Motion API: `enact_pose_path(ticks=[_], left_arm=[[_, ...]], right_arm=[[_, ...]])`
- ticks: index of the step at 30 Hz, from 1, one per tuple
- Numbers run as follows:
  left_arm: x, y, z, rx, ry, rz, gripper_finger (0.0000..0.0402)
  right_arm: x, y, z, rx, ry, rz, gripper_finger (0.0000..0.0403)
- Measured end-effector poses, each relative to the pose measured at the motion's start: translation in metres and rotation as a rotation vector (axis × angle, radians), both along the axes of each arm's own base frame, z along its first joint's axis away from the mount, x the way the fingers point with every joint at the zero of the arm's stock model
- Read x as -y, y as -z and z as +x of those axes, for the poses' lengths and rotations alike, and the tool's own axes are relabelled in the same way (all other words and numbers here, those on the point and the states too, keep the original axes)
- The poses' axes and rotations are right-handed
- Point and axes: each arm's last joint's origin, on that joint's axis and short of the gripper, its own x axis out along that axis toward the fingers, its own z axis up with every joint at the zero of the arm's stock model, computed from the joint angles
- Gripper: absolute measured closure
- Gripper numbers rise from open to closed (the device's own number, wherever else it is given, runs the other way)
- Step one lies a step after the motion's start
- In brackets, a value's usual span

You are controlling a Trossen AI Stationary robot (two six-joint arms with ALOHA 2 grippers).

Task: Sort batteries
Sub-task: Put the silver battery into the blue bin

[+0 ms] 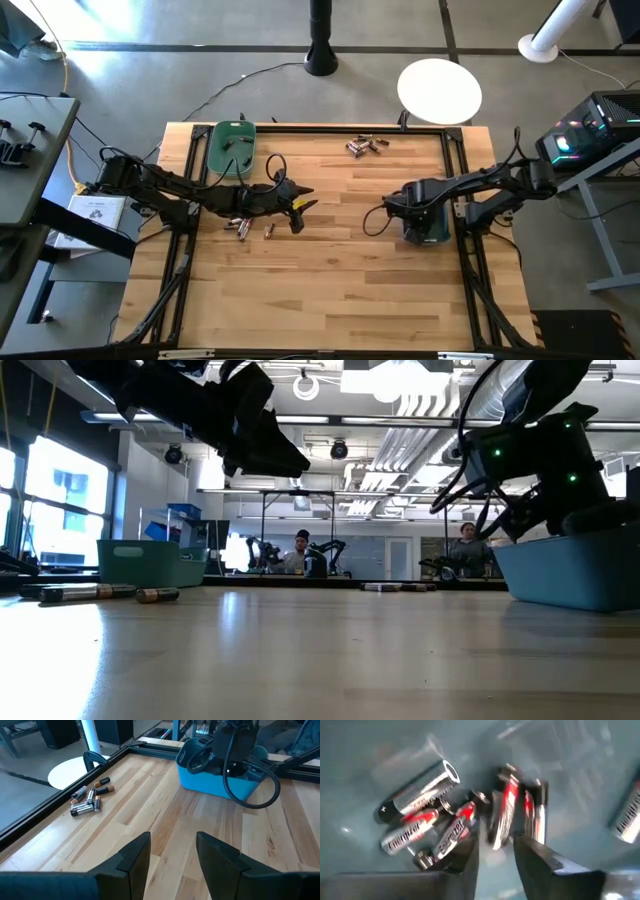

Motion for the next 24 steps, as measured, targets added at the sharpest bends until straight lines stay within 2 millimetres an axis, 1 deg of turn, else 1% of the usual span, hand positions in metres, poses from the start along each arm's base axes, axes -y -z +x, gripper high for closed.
enact_pose_path(ticks=[5,10,15,18,20,21,24], left_arm=[[0.000,0.000,0.000,0.000,0.000,0.000,0.0248],[0.000,0.000,0.000,0.000,0.000,0.000,0.0248],[0.000,0.000,0.000,0.001,0.000,0.000,0.0248],[0.000,0.000,0.000,0.001,0.000,0.000,0.0248],[0.000,0.000,0.000,0.001,0.000,0.000,0.0248],[0.000,0.000,0.000,0.001,0.000,0.000,0.0248],[0.000,0.000,0.000,0.005,0.000,0.000,0.0248]], right_arm=[[0.000,-0.013,0.001,-0.043,0.000,0.001,0.0258],[0.000,-0.035,0.005,-0.005,-0.002,0.000,0.0244],[0.000,-0.073,0.001,0.009,-0.005,0.000,0.0241],[0.000,-0.096,0.000,0.074,-0.031,-0.008,0.0242],[0.002,-0.109,0.004,0.153,-0.044,-0.078,0.0242],[0.004,-0.115,0.008,0.206,-0.051,-0.141,0.0242],[0.012,-0.126,0.029,0.411,-0.078,-0.379,0.0242]])
